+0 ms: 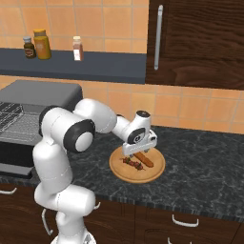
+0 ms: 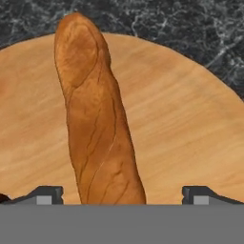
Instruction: Pick up the kebab skewer and baguette bread, and place them inside the toaster oven. Close the toaster oven door and start by setting the timer.
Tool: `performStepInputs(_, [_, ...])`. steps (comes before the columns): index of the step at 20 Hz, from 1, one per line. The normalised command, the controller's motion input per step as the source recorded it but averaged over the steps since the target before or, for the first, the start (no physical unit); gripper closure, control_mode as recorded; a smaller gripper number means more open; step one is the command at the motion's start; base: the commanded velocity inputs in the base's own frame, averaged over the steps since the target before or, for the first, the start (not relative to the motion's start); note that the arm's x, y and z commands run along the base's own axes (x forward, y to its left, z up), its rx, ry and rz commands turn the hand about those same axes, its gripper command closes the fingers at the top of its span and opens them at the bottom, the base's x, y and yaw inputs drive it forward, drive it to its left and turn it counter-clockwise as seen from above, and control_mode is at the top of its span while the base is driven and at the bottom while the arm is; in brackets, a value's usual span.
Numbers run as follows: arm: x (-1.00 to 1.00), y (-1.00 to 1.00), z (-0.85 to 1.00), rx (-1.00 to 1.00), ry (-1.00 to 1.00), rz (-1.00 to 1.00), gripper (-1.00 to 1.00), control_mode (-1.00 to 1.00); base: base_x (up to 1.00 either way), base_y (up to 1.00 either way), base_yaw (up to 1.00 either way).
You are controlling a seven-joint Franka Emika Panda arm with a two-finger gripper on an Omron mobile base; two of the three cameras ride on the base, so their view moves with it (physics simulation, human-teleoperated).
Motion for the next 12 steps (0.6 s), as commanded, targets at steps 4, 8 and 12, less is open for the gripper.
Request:
performStepInputs(4, [0.0,-0.02,-0.26,0.0,0.0,0.0,-1.0,-1.0,0.0,0.0,0.0])
performStepInputs(8, [0.0,0.0,-0.01,0.0,0.0,0.0,1.0,-1.0,0.0,0.0,0.0])
performStepInputs(12, [0.0,0.0,0.0,0.0,0.0,0.0,1.0,-1.0,0.0,0.0,0.0])
